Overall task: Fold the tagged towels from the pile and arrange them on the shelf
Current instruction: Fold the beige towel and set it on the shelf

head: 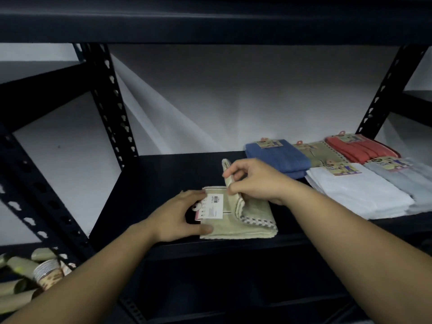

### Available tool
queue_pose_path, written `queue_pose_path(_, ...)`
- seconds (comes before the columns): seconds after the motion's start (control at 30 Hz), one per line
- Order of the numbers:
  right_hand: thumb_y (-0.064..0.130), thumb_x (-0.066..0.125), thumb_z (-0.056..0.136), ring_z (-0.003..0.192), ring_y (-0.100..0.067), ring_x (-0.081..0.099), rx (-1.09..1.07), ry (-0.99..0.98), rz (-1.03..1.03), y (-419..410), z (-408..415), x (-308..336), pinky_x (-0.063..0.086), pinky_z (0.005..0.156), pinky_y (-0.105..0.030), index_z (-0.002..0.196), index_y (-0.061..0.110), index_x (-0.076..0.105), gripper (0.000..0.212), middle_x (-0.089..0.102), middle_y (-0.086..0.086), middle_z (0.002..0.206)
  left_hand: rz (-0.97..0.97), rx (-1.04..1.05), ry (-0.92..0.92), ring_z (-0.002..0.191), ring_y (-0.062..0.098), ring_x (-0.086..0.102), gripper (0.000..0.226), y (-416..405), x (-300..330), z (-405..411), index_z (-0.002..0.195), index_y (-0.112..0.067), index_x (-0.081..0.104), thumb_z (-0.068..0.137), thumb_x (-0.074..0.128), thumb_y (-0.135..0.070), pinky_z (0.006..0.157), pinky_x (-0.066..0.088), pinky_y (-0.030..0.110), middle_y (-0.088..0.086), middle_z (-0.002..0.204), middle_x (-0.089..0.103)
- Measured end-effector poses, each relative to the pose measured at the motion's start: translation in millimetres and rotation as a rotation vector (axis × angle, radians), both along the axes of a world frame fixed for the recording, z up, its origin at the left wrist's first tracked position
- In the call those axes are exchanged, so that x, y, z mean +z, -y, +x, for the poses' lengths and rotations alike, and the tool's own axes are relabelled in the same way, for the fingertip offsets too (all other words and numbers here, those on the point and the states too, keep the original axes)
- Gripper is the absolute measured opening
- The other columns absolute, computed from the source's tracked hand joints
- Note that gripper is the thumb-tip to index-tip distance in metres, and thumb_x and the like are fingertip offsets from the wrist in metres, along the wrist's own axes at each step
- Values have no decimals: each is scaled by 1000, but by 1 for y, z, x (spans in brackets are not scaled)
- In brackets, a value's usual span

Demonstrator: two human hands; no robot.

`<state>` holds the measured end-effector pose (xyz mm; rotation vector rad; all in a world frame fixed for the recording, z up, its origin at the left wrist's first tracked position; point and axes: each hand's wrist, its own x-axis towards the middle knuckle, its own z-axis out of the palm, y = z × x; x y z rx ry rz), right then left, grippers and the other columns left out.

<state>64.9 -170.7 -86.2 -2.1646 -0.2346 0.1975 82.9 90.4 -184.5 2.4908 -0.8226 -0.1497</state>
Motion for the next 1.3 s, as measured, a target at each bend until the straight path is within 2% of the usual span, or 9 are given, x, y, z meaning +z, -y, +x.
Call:
queue_pose_path(0.27,18,87,75,57,-2,61,25,5,-197,-45,11,-28,51,65,-28,108,22,72,37,66,10,69,-69,12,-49,145,0,37,113,1,-1,-2,156,-41,34,61,73,-89,126,26,43,-21,158,42)
queue_pose_path(0.37,23,89,75,64,-1,60,39,13,-229,-49,8,-33,47,64,-22,113,23,72,41,65,11,77,-122,41,-90,142,1,42,115,3,3,-5,154,-46,33,56,82,-82,124,31,42,-23,152,48)
queue_pose_path(0.53,40,92,74,76,-15,69,61,11,-227,-51,2,-41,59,84,-43,123,23,70,56,74,-6,93,-154,38,-110,142,2,42,116,4,6,-7,153,-44,34,55,87,-74,125,29,43,-22,152,48)
queue_pose_path(0.63,50,87,78,78,-12,70,54,-3,-153,-47,-1,-42,60,84,-37,126,27,68,56,72,0,98,-145,47,-125,147,9,38,120,2,2,-5,153,-51,30,51,85,-81,123,32,45,-23,154,46)
queue_pose_path(0.73,55,75,88,97,-6,63,-52,131,-230,-39,-7,-45,50,86,-25,125,29,67,47,65,11,106,-154,47,-120,146,5,39,123,1,1,-4,154,-51,28,50,85,-81,123,33,43,-27,152,45)
queue_pose_path(0.83,69,58,91,130,-16,43,-120,329,-530,-22,-11,-59,37,110,-36,140,32,57,62,55,7,133,-169,47,-119,142,-1,40,123,1,2,-5,155,-47,30,51,89,-75,125,29,41,-30,148,47)
queue_pose_path(0.93,81,43,90,156,-24,11,-21,210,-660,-6,-13,-69,13,126,-44,159,35,33,84,26,-2,168,-166,40,-123,140,-4,40,119,2,5,-6,154,-48,31,53,91,-69,127,25,41,-33,144,47)
queue_pose_path(1.03,86,36,89,160,-21,-2,64,143,-663,9,-15,-69,4,128,-41,164,37,19,91,7,-2,174,-164,36,-116,143,-2,39,119,3,5,-7,154,-48,32,53,91,-69,127,25,43,-33,145,47)
queue_pose_path(1.3,98,13,76,159,-19,-12,214,158,-776,14,-16,-73,-6,129,-43,164,43,2,104,-8,-1,174,-187,1,-104,140,-6,39,121,3,4,-6,155,-54,25,55,91,-69,122,33,37,-30,149,45)
